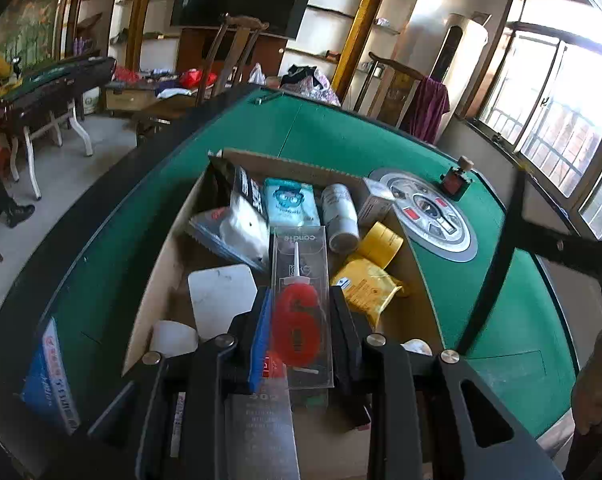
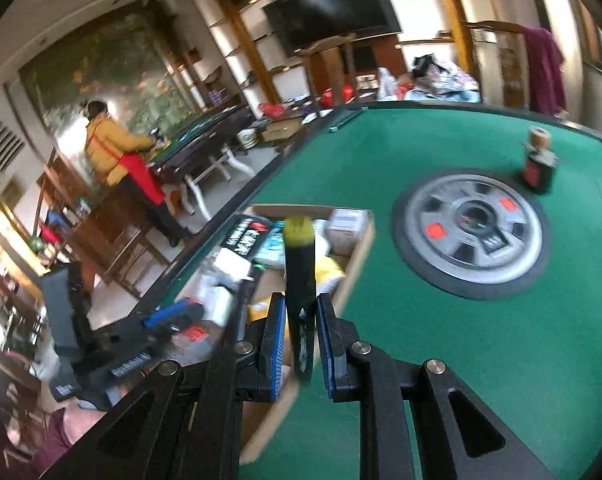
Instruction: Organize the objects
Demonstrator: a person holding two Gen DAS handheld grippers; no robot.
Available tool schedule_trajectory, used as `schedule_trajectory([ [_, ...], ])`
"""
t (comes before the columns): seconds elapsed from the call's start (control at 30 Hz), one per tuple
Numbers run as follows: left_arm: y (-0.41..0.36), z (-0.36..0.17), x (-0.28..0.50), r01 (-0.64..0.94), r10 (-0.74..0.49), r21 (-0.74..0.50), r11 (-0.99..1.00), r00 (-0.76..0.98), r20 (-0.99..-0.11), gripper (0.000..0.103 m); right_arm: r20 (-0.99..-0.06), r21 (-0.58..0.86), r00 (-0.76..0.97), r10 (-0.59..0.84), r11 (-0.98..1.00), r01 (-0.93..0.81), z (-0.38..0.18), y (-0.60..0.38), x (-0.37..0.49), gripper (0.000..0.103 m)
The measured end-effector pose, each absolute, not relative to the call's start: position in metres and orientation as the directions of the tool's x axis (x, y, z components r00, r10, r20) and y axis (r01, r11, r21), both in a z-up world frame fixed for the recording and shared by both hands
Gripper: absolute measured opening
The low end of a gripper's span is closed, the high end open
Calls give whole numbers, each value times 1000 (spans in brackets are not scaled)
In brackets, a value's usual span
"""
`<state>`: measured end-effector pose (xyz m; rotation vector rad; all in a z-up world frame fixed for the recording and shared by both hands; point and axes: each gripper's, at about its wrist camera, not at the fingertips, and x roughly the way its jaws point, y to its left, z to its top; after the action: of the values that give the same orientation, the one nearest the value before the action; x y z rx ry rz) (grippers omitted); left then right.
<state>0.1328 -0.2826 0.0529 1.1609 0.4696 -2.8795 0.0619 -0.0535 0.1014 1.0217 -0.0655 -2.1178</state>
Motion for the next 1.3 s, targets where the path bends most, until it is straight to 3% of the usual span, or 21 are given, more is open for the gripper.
schedule_trajectory([
  [0.2,-290,37,122,155,111,-301,-941,-700,-705,27,-724,301,-313,-615,-690,658,84,-125,39,17],
  [0.53,-286,35,115,158,103,-300,-941,-710,-696,29,-809,355,-192,-555,-722,594,21,-190,-2,17],
  [0.57,-285,35,115,156,111,-310,-938,-710,-695,31,-810,366,-181,-557,-723,586,18,-190,-5,18],
  [0.67,-283,36,115,129,170,-366,-922,-713,-680,60,-799,410,-164,-579,-723,555,17,-181,-11,18],
  [0.7,-282,37,116,126,184,-382,-916,-713,-676,69,-791,421,-171,-588,-725,545,20,-174,-12,21],
  [0.77,-282,39,118,133,185,-390,-911,-714,-675,71,-777,437,-179,-603,-722,537,26,-163,-10,30],
  [0.9,-281,51,133,145,165,-387,-911,-732,-661,84,-750,431,-240,-616,-731,528,42,-135,-3,65],
  [1.0,-283,65,152,189,78,-337,-922,-763,-642,91,-740,398,-298,-603,-750,528,50,-123,8,77],
  [1.17,-284,93,186,325,-171,-177,-929,-802,-572,97,-727,392,-316,-609,-747,537,54,-112,20,79],
  [1.2,-277,102,195,373,-268,-99,-923,-803,-533,102,-723,388,-323,-610,-746,541,54,-109,25,80],
  [1.3,-258,119,209,437,-396,14,-900,-802,-447,103,-716,359,-347,-606,-746,561,55,-98,38,82],
])
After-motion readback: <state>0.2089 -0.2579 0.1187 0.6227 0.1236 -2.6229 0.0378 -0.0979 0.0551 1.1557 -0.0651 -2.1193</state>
